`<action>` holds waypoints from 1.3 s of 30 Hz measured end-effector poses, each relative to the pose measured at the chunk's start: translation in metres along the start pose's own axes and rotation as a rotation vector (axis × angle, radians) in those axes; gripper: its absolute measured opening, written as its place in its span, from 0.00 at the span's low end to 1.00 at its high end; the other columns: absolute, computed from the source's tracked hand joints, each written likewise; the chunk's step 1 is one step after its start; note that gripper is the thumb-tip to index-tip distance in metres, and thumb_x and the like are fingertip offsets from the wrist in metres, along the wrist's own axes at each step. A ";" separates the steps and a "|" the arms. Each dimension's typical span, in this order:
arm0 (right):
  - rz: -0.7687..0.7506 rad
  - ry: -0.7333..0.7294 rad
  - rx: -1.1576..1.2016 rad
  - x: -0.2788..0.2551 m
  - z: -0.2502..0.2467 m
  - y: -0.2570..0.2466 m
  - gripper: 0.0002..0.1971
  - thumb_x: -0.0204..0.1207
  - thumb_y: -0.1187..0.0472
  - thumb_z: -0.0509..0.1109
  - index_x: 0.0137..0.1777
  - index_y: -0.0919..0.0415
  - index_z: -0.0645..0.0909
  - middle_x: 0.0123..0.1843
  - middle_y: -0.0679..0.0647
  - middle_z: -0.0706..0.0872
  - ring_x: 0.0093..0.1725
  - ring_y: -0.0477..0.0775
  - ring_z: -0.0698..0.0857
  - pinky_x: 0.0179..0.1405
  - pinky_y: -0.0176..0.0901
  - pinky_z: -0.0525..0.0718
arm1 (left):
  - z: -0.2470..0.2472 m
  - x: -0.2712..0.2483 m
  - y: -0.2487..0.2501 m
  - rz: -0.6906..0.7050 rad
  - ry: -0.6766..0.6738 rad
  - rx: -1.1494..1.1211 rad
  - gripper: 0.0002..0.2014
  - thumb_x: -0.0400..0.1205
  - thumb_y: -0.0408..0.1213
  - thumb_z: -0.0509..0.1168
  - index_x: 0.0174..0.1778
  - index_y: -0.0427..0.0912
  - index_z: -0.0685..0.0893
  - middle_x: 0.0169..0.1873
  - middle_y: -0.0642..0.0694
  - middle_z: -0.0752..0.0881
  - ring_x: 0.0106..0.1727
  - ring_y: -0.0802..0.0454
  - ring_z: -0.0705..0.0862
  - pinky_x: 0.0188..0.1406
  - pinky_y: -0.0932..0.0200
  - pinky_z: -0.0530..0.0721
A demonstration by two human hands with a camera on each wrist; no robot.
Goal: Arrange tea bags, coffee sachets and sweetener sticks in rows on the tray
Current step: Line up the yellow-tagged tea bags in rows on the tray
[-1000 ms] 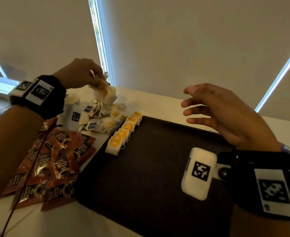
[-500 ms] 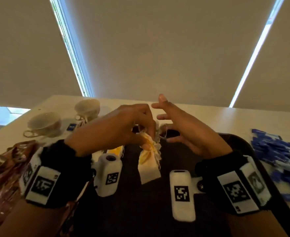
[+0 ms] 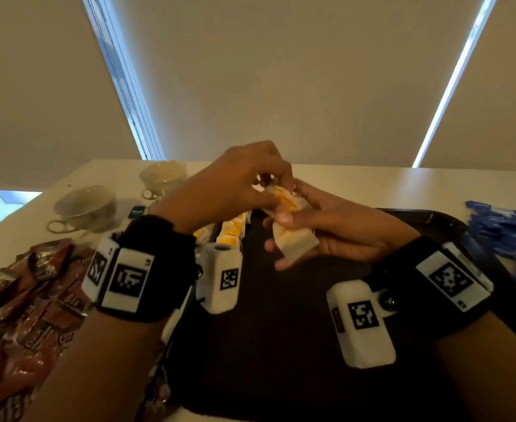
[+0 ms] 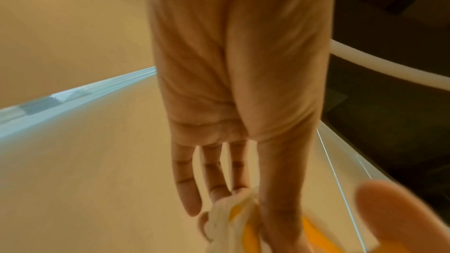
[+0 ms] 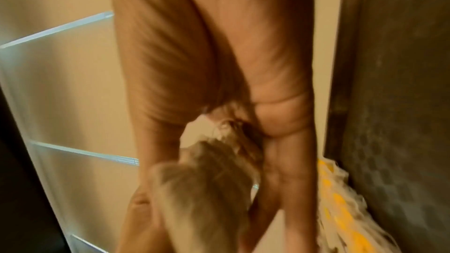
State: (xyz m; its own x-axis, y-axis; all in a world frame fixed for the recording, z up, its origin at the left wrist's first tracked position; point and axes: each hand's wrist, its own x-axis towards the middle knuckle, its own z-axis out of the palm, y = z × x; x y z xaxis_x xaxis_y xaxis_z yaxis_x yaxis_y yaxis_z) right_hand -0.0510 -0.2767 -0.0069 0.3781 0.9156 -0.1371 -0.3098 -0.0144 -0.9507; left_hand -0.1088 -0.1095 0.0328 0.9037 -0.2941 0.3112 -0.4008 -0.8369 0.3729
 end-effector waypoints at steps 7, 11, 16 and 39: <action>-0.122 0.214 0.262 0.010 0.004 0.001 0.15 0.68 0.61 0.65 0.54 0.64 0.78 0.38 0.58 0.76 0.32 0.50 0.82 0.26 0.41 0.86 | 0.015 0.010 -0.004 -0.009 0.135 0.048 0.11 0.76 0.40 0.72 0.54 0.46 0.84 0.49 0.48 0.78 0.47 0.55 0.78 0.46 0.70 0.76; -0.114 0.212 0.314 0.013 -0.004 0.004 0.15 0.78 0.46 0.61 0.49 0.57 0.80 0.28 0.52 0.74 0.26 0.47 0.74 0.14 0.32 0.76 | 0.030 0.017 -0.006 -0.056 0.152 -0.040 0.24 0.74 0.40 0.75 0.64 0.49 0.75 0.51 0.49 0.81 0.45 0.58 0.77 0.41 0.78 0.71; -0.067 0.275 0.370 0.022 -0.016 0.016 0.22 0.80 0.38 0.57 0.52 0.57 0.77 0.29 0.52 0.76 0.21 0.46 0.76 0.09 0.30 0.71 | 0.031 0.016 -0.007 -0.080 0.143 -0.012 0.32 0.73 0.45 0.75 0.70 0.55 0.68 0.55 0.53 0.78 0.49 0.67 0.76 0.40 0.82 0.71; -0.235 0.325 0.323 0.019 -0.011 0.018 0.23 0.83 0.41 0.53 0.39 0.58 0.79 0.32 0.51 0.76 0.21 0.42 0.77 0.16 0.31 0.73 | 0.042 0.018 0.021 -0.235 0.042 0.203 0.14 0.69 0.53 0.75 0.33 0.58 0.75 0.37 0.58 0.74 0.42 0.59 0.74 0.40 0.61 0.70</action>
State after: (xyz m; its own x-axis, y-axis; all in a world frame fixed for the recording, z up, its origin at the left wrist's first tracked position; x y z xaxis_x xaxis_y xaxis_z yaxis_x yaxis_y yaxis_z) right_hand -0.0394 -0.2640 -0.0295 0.7057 0.7061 -0.0584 -0.4179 0.3483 -0.8391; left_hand -0.0947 -0.1514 0.0096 0.9592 -0.0662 0.2750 -0.1398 -0.9561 0.2575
